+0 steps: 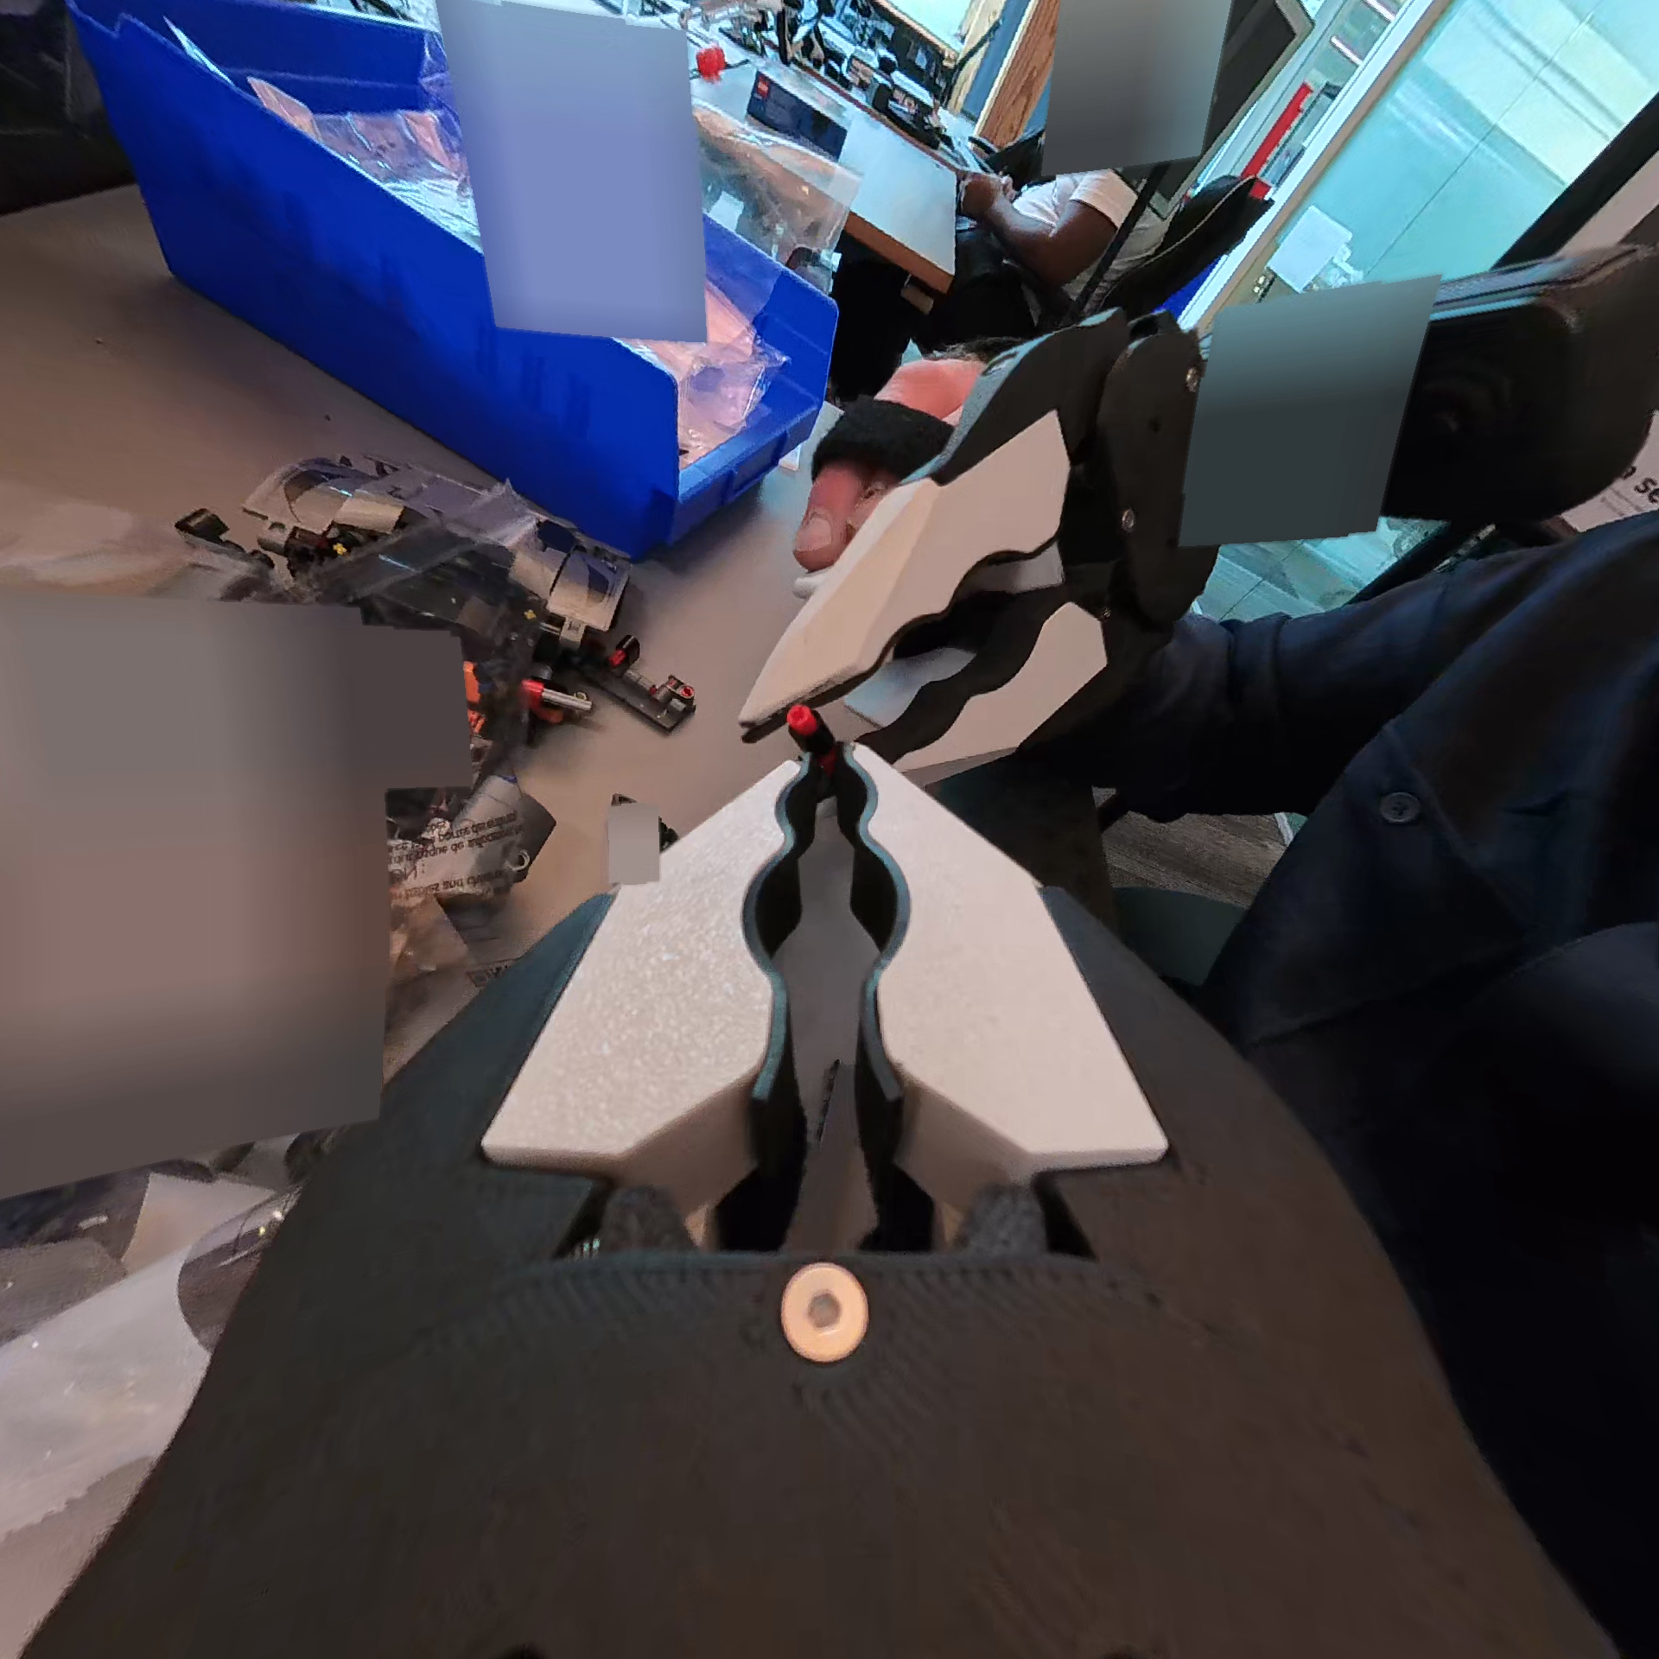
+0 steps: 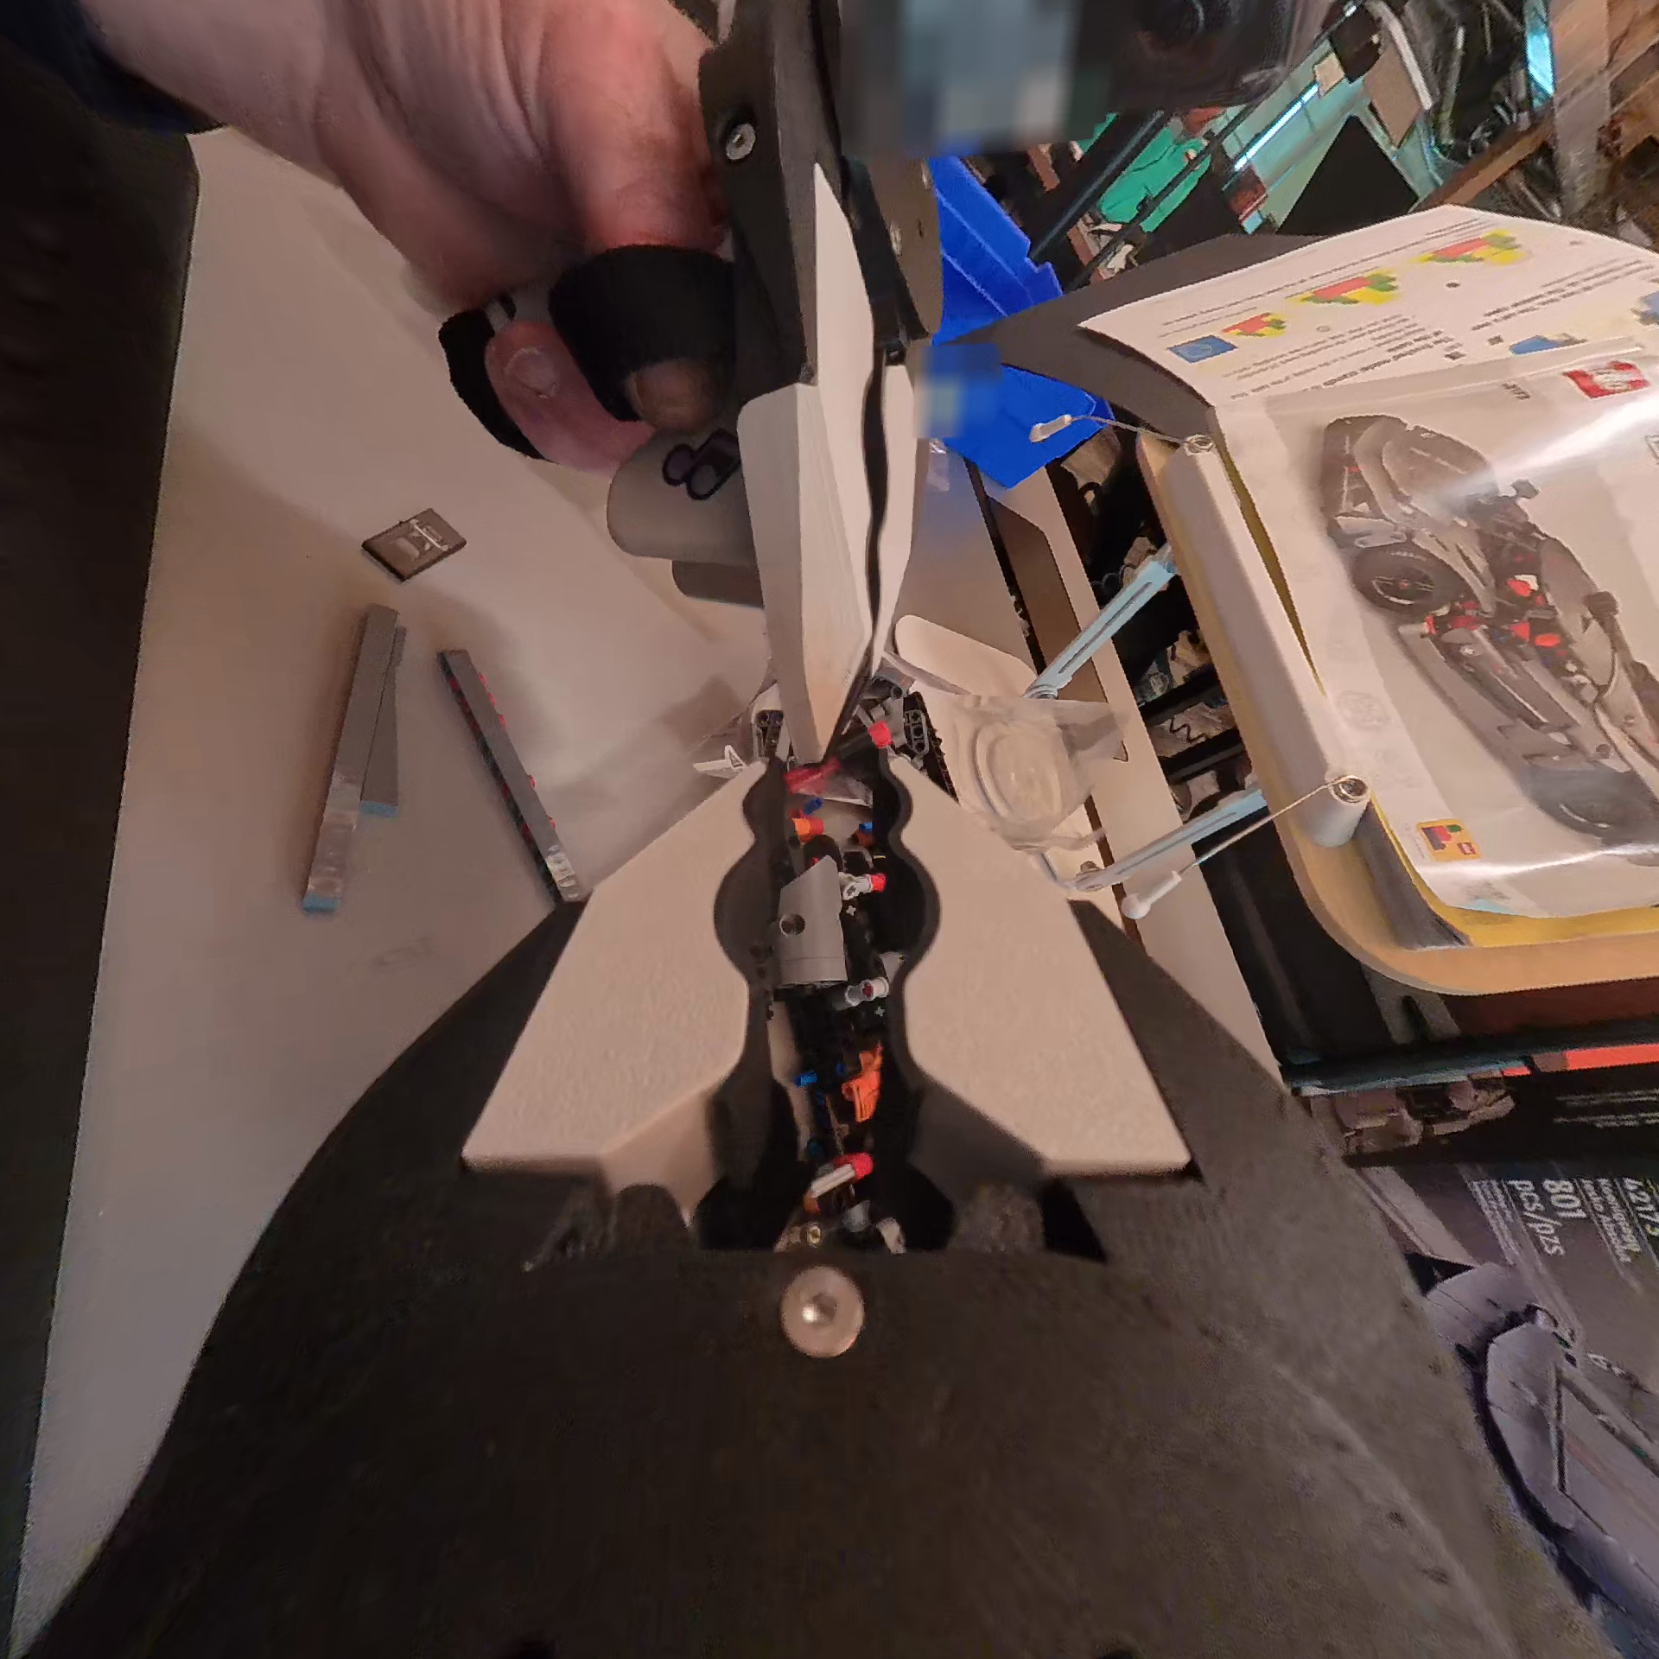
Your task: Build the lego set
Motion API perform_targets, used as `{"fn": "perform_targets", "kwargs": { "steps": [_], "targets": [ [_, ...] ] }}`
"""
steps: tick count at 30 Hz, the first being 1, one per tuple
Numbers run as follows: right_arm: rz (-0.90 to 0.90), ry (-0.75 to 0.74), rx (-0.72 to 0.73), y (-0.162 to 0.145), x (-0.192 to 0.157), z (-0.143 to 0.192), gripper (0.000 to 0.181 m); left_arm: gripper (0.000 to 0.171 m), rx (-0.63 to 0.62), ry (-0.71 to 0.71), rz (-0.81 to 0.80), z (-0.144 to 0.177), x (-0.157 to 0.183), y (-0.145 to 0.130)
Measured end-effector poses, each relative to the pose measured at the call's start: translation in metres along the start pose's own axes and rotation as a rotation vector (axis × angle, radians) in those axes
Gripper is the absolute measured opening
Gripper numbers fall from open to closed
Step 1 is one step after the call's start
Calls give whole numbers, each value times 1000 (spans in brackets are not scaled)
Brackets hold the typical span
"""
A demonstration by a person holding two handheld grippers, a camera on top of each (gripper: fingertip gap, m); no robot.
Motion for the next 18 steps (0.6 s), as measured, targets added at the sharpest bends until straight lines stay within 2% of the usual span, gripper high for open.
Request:
{"fn": "perform_targets", "kwargs": {
  "steps": [10, 18],
  "targets": [
    [96, 37, -54, -6, -12, -6, 8, 0, -163, 3, -12, -4, -3, -4],
    [-31, 38, -35, -6, -3, -4, 12, 0, -2, -18, -7, -2, -5, -7]
  ]
}}
Point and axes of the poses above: each gripper's, where its closed fingertips meet, z back along the fingers, y out of its top, x = y × z across the jaws, the point moved 9 cm from there along z, back along the fingers, and after that the axes turned 13 degrees about -y, right-handed, at the moved point
